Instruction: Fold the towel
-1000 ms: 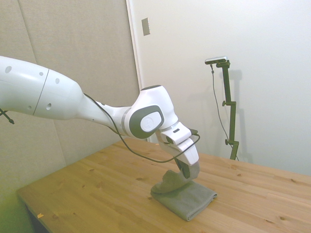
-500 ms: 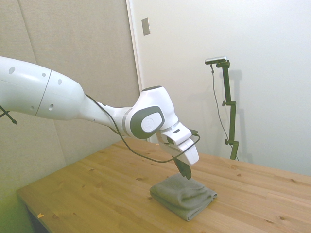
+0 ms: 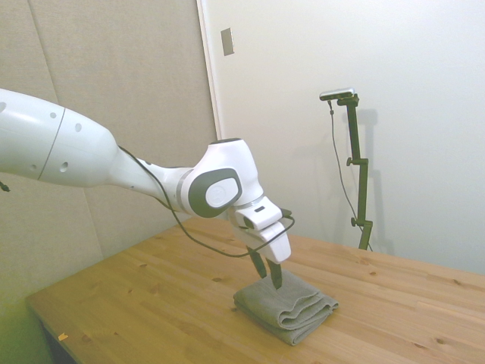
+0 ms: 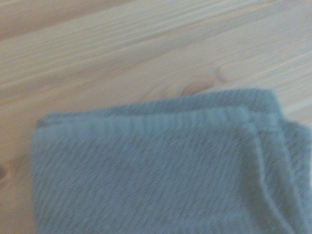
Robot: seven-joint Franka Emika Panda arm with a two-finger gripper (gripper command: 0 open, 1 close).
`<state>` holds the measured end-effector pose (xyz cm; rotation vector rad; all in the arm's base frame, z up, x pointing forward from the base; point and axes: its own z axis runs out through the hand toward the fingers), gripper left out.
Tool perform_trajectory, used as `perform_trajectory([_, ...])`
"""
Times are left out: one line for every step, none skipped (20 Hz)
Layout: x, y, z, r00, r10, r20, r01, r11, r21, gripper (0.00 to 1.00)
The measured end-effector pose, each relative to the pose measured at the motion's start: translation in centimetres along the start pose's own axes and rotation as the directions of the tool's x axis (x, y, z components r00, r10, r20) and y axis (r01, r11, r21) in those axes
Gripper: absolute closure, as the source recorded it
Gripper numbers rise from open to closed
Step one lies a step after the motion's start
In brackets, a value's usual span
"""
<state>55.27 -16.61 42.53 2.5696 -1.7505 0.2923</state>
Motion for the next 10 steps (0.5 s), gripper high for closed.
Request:
perform_trajectory([-1.2, 0.3, 0.1, 1.000, -0.016, 0.010, 0.016, 1.000, 0.000, 0.00])
perform_trajectory([-2.4, 0.6, -0.1, 0.999, -0.038, 0.022, 0.038, 0.999, 0.005, 0.00])
perform_trajectory([-3.9, 0.8, -0.4, 0.997, -0.063, 0.037, 0.062, 0.998, 0.017, 0.00])
perform_trajectory([-5.8, 1.0, -0.9, 0.994, -0.097, 0.052, 0.095, 0.995, 0.029, 0.00])
perform_trajectory([-7.7, 1.3, -1.4, 0.990, -0.128, 0.058, 0.126, 0.991, 0.035, 0.00])
perform_trajectory([-9.6, 1.7, -1.7, 0.985, -0.157, 0.064, 0.155, 0.987, 0.036, 0.00])
perform_trajectory([-11.1, 2.1, -2.0, 0.981, -0.180, 0.067, 0.178, 0.983, 0.038, 0.00])
perform_trajectory([-12.7, 2.7, -2.2, 0.977, -0.201, 0.069, 0.199, 0.979, 0.039, 0.00])
perform_trajectory([-14.1, 3.4, -2.6, 0.973, -0.220, 0.069, 0.217, 0.975, 0.042, 0.00])
perform_trajectory([-15.4, 4.0, -2.9, 0.969, -0.235, 0.070, 0.232, 0.972, 0.046, 0.00])
